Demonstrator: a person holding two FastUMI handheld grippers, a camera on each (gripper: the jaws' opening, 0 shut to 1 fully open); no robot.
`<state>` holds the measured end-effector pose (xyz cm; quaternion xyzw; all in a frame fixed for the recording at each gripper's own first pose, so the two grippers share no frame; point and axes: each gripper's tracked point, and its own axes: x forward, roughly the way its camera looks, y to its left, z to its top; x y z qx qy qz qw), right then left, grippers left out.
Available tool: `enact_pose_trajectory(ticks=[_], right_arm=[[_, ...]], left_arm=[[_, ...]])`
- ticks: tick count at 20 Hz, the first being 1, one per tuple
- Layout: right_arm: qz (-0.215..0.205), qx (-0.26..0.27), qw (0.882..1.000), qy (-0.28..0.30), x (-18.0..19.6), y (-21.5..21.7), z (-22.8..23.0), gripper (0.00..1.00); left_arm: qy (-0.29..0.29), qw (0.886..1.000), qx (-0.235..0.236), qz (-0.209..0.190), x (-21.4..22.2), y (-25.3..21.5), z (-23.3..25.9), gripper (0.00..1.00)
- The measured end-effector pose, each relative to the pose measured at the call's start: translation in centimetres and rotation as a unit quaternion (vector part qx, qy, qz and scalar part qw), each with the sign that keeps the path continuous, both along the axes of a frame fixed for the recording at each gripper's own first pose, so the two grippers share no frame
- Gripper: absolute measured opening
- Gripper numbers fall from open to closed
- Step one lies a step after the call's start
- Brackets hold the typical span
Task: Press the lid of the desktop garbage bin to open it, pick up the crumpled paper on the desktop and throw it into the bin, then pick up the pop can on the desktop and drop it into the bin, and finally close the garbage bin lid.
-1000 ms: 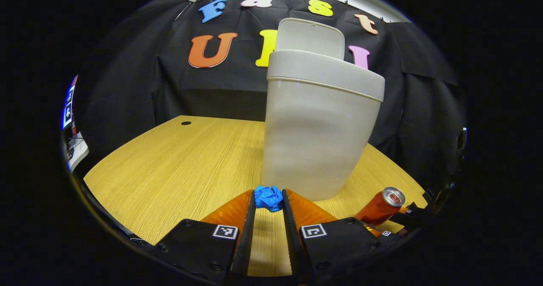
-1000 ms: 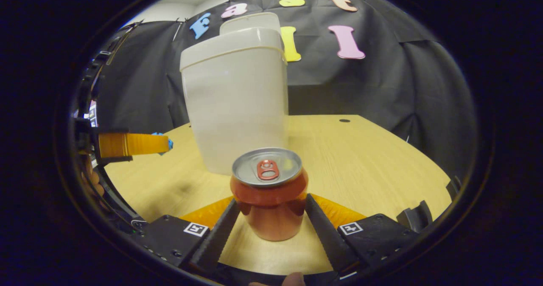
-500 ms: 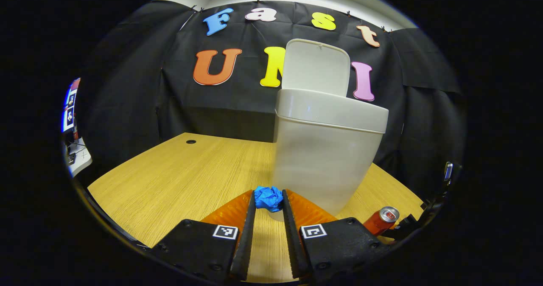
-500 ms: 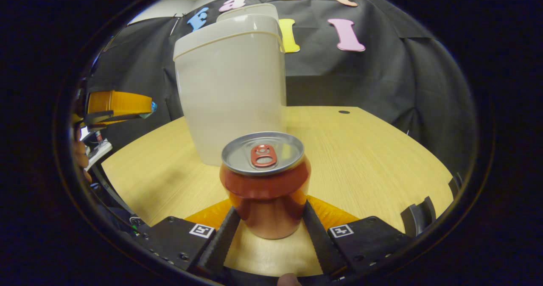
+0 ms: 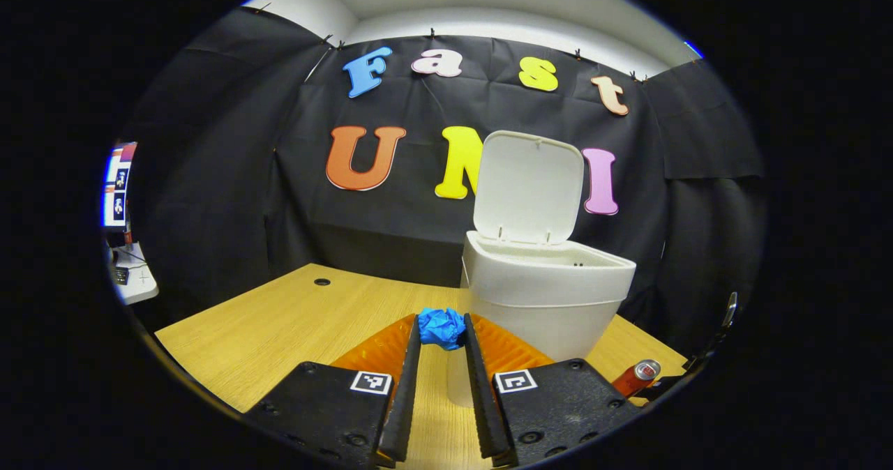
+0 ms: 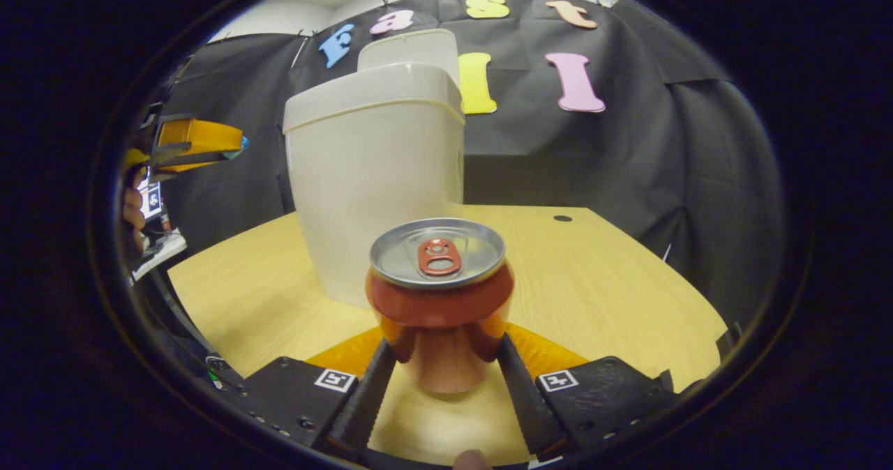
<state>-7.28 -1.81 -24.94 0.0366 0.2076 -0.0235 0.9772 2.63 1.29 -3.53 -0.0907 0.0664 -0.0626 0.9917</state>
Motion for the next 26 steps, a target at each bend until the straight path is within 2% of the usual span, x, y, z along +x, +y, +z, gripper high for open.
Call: enact_pose_trajectory(ticks=[2,4,6,10,13,14,15,18,21,26], right_arm=[[-0.005,-0.001,1.0,-0.002,-0.2,-0.9,0.4,0.8],[-0.011,-0.004,1.0,-0.006,-0.4,-1.9,0.8,0.8],[-0.023,-0.009,1.0,-0.016,-0.5,-3.4,1.6,0.8],[-0.035,-0.009,0.999,-0.012,-0.7,-5.3,1.9,0.8],[-0.042,-0.001,0.999,-0.022,-0.6,-6.1,3.0,0.8],[-0.044,0.002,0.999,-0.025,-0.5,-6.3,3.2,0.8],[-0.045,0.004,0.999,-0.025,-0.4,-6.6,3.2,0.8],[-0.052,0.008,0.998,-0.025,0.0,-7.4,3.1,0.8],[-0.058,0.008,0.998,-0.023,-0.1,-8.0,2.8,0.8],[-0.059,0.011,0.998,-0.029,0.0,-8.3,3.2,0.8]], left_arm=[[-0.026,1.0,0.009,-0.003,0.7,-0.2,2.5,0.43],[-0.047,0.999,0.018,-0.01,1.7,-0.8,4.2,0.4],[-0.044,0.998,0.023,-0.033,3.5,-2.8,4.9,0.39],[-0.045,0.998,0.014,-0.04,6.1,-4.5,6.3,0.39],[-0.06,0.997,0.032,-0.04,8.2,-5.6,7.7,0.39],[-0.062,0.997,0.035,-0.042,8.8,-6.1,7.8,0.35],[-0.063,0.996,0.038,-0.044,9.4,-6.6,8.0,0.39],[-0.066,0.996,0.038,-0.045,11.6,-8.4,8.5,0.39],[-0.058,0.996,0.038,-0.055,10.8,-11.2,6.4,0.42],[-0.051,0.996,0.034,-0.063,10.4,-12.3,5.9,0.52]])
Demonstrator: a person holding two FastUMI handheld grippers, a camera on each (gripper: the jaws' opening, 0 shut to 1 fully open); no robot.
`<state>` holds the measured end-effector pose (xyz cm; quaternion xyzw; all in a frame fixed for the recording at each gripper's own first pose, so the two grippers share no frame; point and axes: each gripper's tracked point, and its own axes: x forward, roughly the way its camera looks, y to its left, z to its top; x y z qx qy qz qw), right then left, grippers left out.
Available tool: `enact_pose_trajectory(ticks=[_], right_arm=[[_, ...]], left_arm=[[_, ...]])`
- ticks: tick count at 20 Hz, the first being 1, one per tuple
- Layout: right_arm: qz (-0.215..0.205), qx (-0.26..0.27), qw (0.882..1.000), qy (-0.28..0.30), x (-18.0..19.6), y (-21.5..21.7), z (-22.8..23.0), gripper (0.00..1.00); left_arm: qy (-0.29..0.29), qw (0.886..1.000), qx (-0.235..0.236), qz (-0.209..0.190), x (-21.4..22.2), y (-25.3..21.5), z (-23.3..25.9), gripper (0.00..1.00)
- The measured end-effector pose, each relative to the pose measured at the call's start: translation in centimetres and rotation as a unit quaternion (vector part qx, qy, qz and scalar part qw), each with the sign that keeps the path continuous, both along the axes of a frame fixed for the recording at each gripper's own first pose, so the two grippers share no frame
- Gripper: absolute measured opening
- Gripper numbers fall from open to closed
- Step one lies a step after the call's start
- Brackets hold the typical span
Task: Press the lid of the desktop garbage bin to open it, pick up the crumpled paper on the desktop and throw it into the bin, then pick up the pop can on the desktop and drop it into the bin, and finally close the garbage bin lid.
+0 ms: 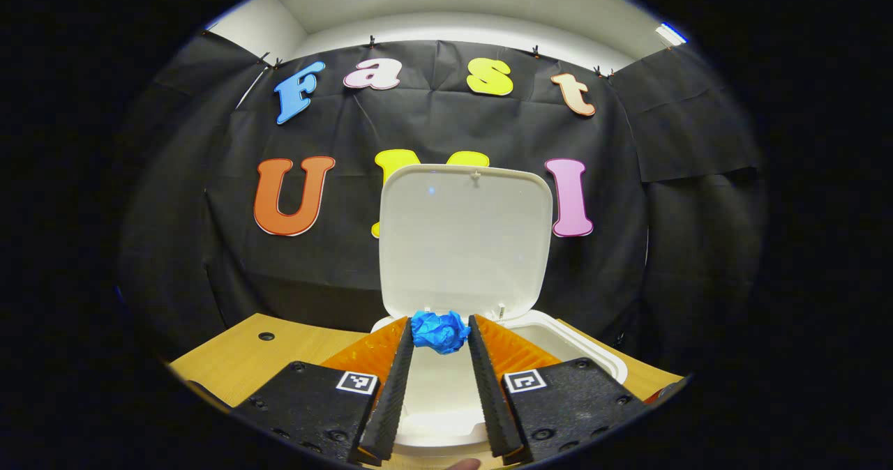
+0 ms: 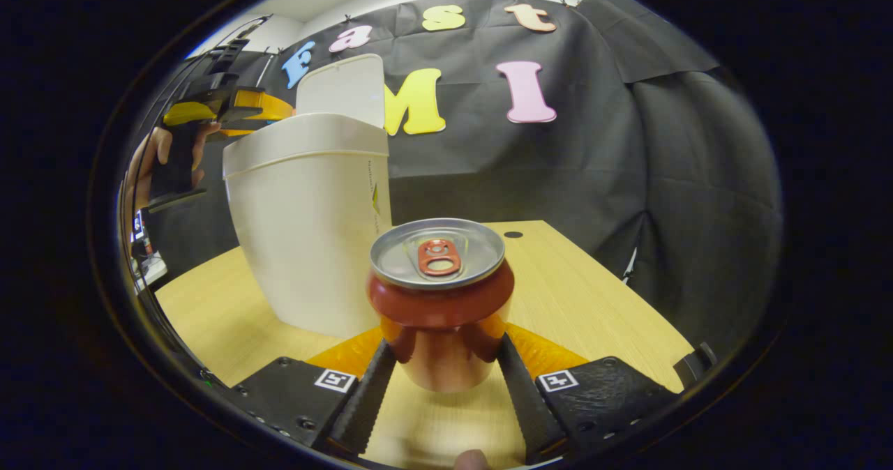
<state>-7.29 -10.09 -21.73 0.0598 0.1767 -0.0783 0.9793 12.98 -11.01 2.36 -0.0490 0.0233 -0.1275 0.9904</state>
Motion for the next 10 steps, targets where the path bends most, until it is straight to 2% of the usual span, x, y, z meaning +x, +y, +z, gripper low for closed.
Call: enact_pose_trajectory(ticks=[3,4,10], right_arm=[[-0.001,0.002,1.0,-0.001,0.2,-0.2,0.2,0.8],[-0.002,0.004,1.0,-0.004,0.2,-0.3,0.3,0.8],[-0.002,-0.002,1.0,-0.016,0.5,-0.5,1.7,0.8]], left_arm=[[-0.009,1.0,0.006,0.002,-0.4,0.0,0.6,0.97],[-0.008,1.0,0.007,0.0,-0.6,-0.1,0.3,1.0],[-0.014,1.0,0.004,0.005,-2.0,0.8,0.4,0.99]])
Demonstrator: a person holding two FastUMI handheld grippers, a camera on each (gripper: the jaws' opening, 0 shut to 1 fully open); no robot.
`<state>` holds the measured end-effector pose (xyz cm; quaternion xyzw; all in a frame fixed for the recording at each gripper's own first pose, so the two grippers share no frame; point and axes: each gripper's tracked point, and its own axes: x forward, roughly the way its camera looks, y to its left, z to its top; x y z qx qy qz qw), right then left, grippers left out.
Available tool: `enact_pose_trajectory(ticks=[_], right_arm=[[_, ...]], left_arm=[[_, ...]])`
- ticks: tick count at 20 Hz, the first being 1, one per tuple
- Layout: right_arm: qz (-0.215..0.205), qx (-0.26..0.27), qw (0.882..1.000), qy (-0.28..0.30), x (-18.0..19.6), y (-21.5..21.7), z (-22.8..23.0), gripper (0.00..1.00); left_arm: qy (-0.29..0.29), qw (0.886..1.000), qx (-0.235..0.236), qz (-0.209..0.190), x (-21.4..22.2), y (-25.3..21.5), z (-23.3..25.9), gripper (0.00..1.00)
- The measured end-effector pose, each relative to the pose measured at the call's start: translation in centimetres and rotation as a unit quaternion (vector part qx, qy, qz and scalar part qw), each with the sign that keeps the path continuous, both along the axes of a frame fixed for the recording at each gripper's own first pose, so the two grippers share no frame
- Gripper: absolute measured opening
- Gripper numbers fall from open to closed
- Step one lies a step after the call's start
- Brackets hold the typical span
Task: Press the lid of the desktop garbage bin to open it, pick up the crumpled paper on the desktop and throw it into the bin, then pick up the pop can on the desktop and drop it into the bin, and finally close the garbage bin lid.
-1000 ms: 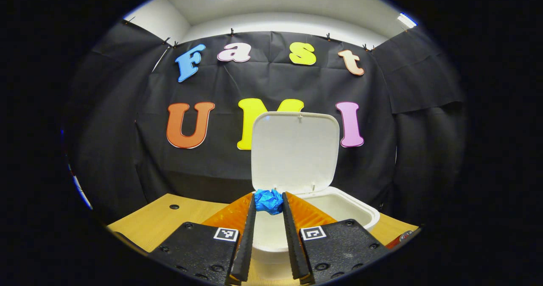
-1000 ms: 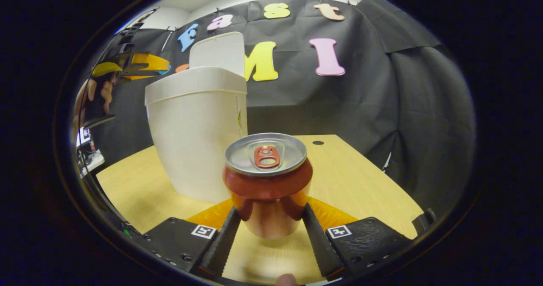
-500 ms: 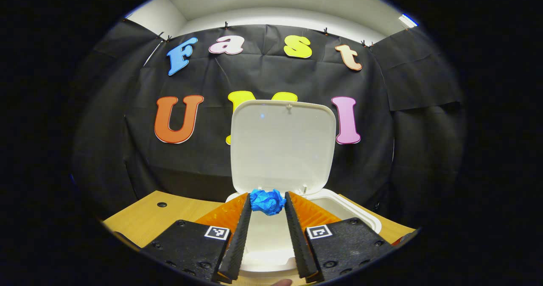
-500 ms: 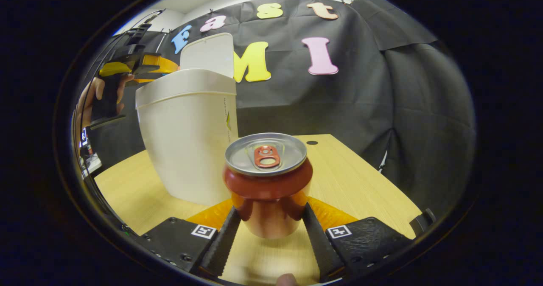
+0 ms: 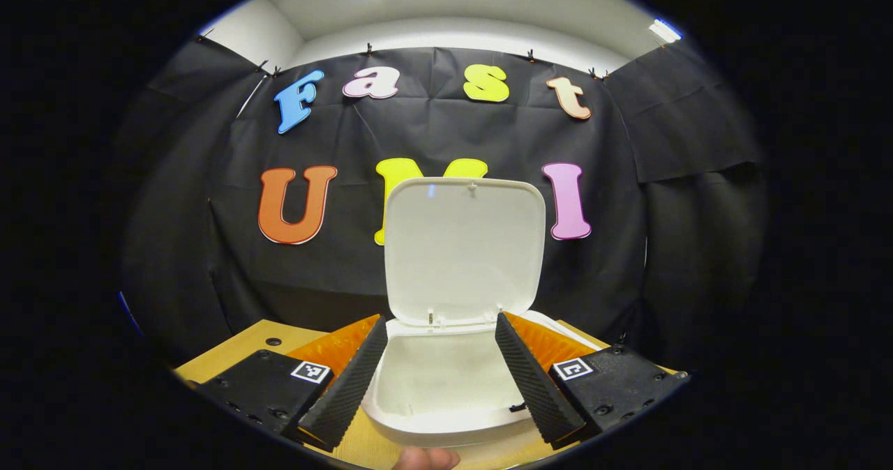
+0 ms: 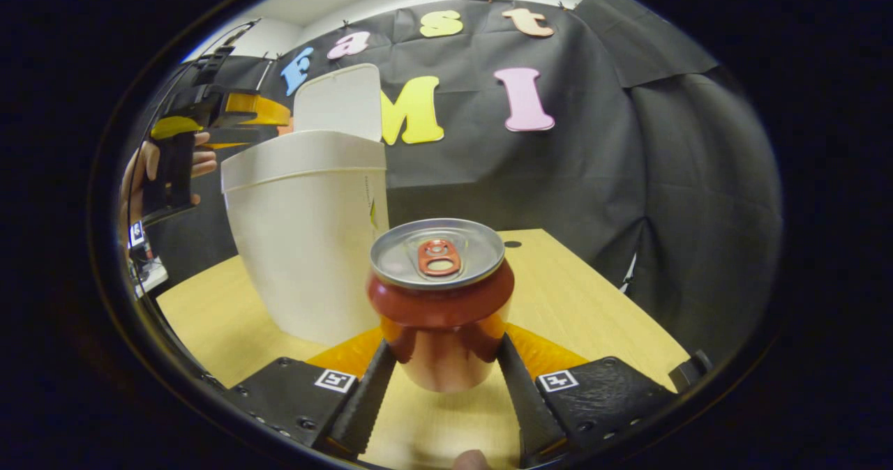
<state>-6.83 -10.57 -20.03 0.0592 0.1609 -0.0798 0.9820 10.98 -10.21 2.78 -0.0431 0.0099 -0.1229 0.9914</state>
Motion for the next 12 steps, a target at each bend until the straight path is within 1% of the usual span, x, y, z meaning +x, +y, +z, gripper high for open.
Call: enact_pose_trajectory(ticks=[7,10,11,12], right_arm=[[0.013,-0.024,0.999,-0.027,1.0,0.5,3.8,0.8],[0.024,-0.033,0.998,-0.053,2.2,1.0,7.1,0.79],[0.029,-0.038,0.997,-0.06,2.6,1.1,8.2,0.79],[0.041,-0.034,0.996,-0.07,3.1,1.8,9.7,0.79]], left_arm=[[-0.003,1.0,-0.007,0.019,-2.5,3.1,-0.5,0.99],[-0.004,0.999,-0.015,0.036,-3.6,4.9,-0.9,0.99],[-0.003,0.999,-0.017,0.037,-4.0,5.1,-1.0,0.99],[0.001,0.999,-0.015,0.041,-4.5,5.9,-1.7,1.0]])
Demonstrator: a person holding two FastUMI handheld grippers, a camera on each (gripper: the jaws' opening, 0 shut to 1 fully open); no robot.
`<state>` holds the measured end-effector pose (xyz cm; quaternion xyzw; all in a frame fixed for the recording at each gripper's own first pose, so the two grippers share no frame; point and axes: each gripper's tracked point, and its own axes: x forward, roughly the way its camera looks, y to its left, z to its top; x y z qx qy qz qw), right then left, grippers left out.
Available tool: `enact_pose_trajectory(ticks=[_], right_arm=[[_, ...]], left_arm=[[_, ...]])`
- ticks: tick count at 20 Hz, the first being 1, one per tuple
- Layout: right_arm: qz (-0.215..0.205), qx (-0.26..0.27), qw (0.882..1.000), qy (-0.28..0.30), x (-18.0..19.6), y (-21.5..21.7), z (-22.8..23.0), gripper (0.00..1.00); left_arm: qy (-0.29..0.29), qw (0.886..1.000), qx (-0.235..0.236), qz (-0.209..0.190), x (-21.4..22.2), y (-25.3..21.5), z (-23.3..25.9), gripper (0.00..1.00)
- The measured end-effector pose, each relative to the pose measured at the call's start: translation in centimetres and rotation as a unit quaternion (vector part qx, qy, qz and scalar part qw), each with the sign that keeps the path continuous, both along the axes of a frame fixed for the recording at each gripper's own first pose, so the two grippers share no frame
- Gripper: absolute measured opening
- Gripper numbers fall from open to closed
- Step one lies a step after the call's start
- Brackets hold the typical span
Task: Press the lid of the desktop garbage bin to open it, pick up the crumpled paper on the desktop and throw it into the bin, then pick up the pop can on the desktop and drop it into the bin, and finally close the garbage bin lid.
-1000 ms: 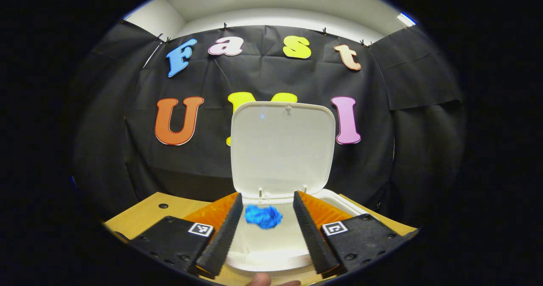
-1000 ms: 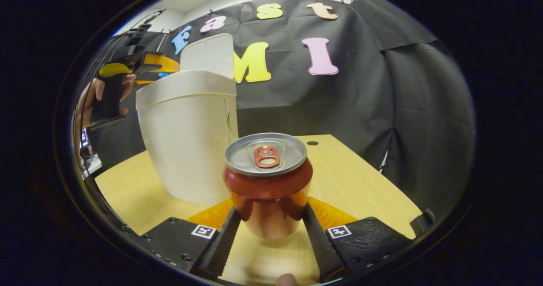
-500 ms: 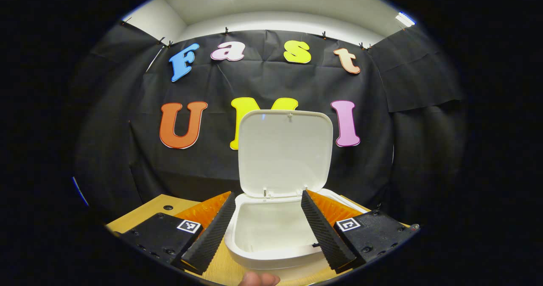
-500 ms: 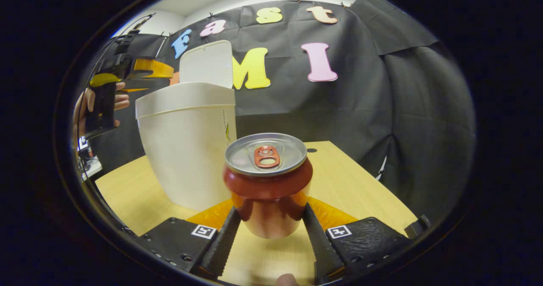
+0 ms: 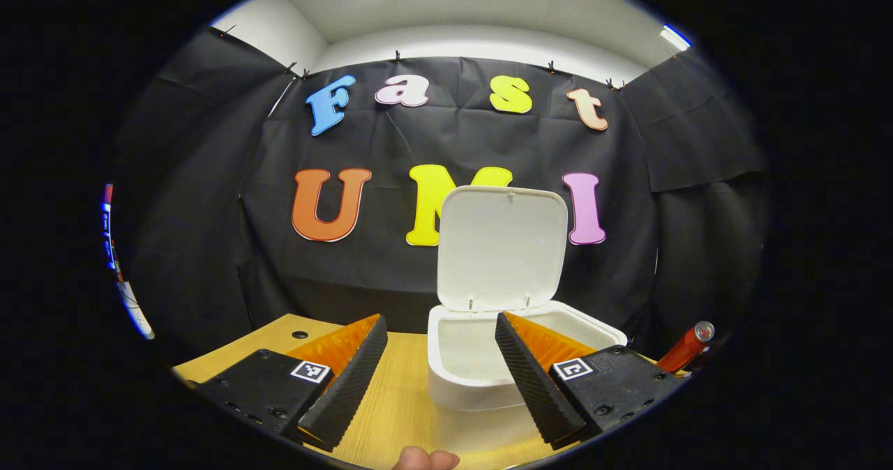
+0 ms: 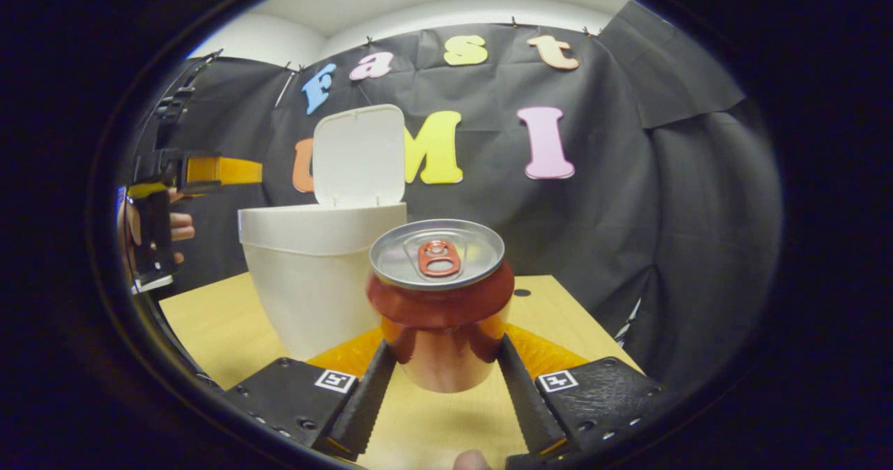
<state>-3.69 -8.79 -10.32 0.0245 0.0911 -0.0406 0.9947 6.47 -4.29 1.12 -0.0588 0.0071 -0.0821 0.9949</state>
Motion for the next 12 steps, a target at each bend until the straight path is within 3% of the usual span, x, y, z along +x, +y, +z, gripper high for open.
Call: enact_pose_trajectory(ticks=[4,12], right_arm=[[0.041,-0.01,0.998,-0.043,2.2,2.5,6.4,0.8],[0.094,-0.012,0.994,-0.06,6.9,7.5,11.8,0.8]], left_arm=[[0.032,0.999,-0.001,0.027,-2.0,4.1,-3.6,1.0],[0.055,0.996,0.032,0.059,-5.8,8.3,-6.8,1.0]])
